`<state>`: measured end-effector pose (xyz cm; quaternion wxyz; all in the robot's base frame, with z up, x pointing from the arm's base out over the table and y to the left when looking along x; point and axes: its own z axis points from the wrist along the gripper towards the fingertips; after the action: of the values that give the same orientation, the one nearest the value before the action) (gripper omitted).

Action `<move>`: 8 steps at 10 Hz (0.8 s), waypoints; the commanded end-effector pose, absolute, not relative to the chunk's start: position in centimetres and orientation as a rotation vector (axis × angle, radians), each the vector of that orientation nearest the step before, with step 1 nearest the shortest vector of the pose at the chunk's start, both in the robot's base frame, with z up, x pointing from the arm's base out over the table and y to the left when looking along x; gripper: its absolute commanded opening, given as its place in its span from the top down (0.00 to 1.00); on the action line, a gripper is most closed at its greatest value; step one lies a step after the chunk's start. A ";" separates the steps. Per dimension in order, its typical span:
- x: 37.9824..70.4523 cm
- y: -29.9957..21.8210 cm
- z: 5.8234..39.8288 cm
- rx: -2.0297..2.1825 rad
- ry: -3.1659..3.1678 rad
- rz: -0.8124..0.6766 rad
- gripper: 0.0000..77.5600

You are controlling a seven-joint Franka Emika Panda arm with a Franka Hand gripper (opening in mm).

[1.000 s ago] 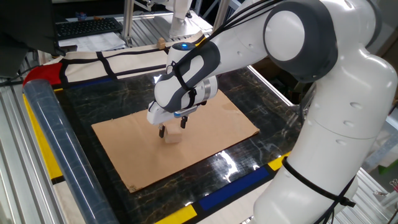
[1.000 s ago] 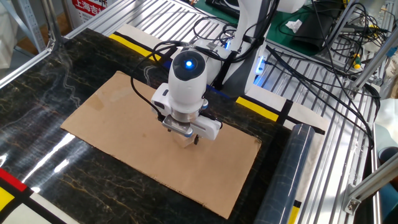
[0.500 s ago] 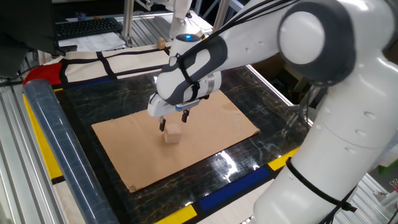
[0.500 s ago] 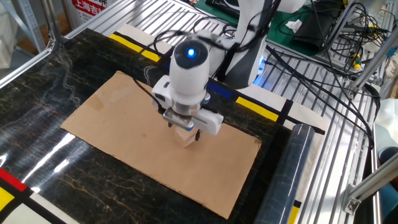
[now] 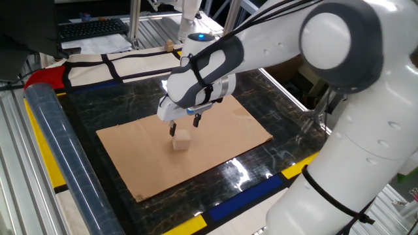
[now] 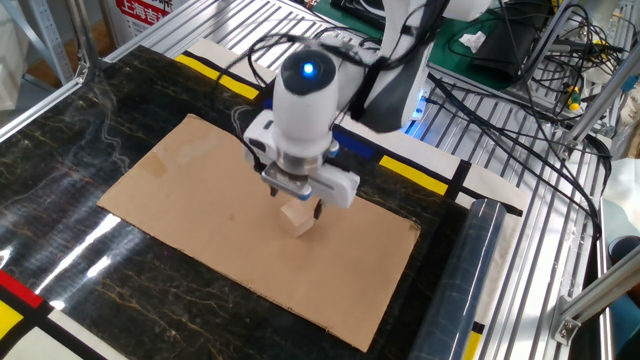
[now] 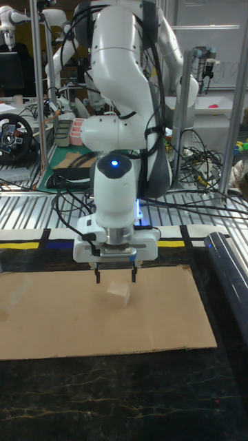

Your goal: Grab the block and place it at the designated location

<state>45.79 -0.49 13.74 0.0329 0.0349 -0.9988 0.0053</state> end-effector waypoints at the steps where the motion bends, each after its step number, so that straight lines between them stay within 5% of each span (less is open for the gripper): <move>1: 44.6 -5.1 23.0 0.117 -3.091 0.023 0.00; 8: 42.8 -8.8 27.8 0.148 -3.078 0.009 0.00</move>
<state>44.14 -5.04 22.50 0.0304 0.0392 -0.9987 0.0058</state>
